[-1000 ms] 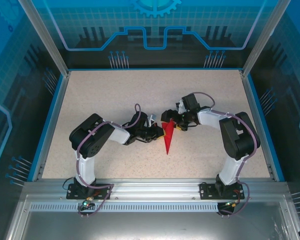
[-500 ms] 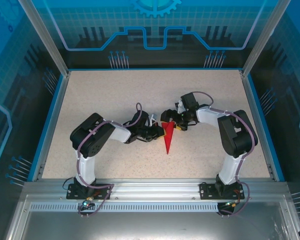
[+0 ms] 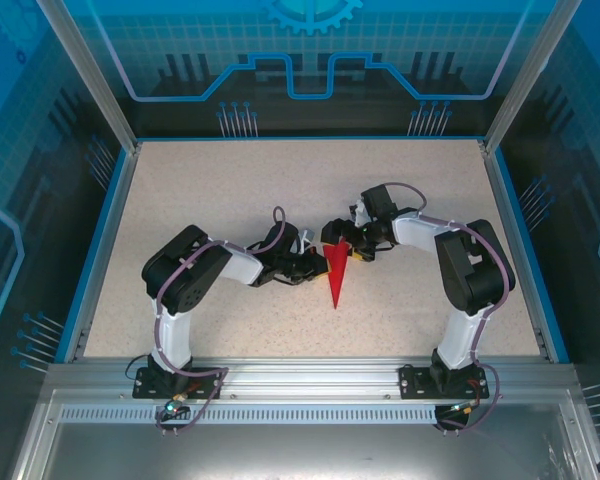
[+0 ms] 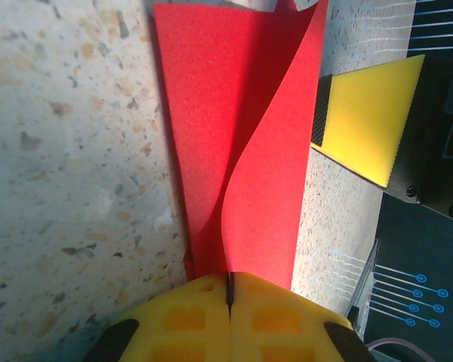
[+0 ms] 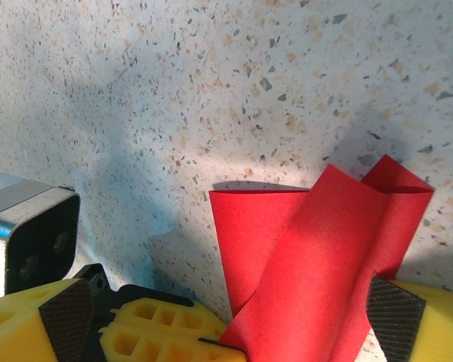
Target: Fold a paper plane with a square sheet of paper (fold left side to right side)
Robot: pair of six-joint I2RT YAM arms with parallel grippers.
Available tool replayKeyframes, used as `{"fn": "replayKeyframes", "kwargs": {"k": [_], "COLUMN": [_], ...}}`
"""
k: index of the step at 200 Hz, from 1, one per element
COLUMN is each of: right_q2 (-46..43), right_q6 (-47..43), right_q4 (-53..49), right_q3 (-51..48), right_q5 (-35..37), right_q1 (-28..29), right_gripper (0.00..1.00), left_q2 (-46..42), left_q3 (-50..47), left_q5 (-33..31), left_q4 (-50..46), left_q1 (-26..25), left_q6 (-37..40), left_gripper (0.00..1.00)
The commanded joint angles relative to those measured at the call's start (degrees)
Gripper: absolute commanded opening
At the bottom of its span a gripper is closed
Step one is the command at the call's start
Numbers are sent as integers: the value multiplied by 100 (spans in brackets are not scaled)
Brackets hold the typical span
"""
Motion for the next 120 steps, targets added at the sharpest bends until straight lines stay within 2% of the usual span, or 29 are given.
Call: {"fn": "replayKeyframes", "kwargs": {"k": [1,23,36,92,120], "right_q2": [-89,-427,-615,-641,-414], "right_q6": [-138,-178,-178,-47,-76], "right_q4": [-136,-222,-246,-59,-38], "right_q3": [-19,-103,-196,-516,-449], "right_q5": [88,191,247,-59,-137], "right_q1": [-47,-120,-156,-96,-16], "right_gripper": [98,94,87,33,23], "left_q2": [199,213,221,246,248], "left_q3": [51,42,43,88,121], "left_q5": [-153,-157,-156,-185,-195], "left_q4": [-168,-163,-178,-281,-327], "left_q1": [55,50,50,55,55], "left_q6": [142,137,142,144,144], "left_gripper": [3,3,3,3,3]}}
